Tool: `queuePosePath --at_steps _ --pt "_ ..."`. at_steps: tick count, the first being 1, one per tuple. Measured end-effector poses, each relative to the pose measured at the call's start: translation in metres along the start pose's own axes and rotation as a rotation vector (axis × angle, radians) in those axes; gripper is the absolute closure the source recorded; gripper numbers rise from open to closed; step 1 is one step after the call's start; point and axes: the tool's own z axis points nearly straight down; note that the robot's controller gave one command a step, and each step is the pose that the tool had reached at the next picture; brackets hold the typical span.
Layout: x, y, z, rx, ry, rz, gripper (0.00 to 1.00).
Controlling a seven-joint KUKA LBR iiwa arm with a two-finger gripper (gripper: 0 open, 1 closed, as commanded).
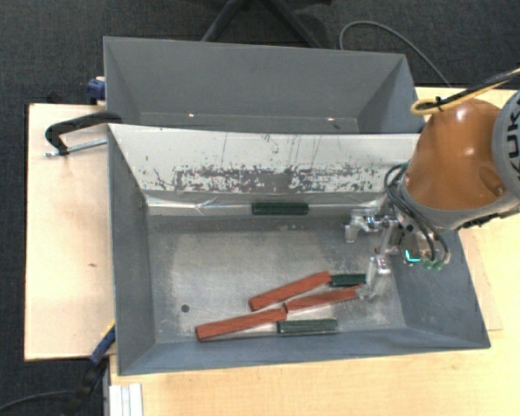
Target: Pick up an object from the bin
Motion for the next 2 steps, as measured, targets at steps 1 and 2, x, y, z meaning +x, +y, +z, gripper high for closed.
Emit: queuePosePath --at_steps 1,2 --pt "0.0162 0.0747 0.0705 -0.003 -0.001 -0.079 0.0" --pt "0.0139 0.0698 0.0664 0.001 -0.008 -0.072 1.0"
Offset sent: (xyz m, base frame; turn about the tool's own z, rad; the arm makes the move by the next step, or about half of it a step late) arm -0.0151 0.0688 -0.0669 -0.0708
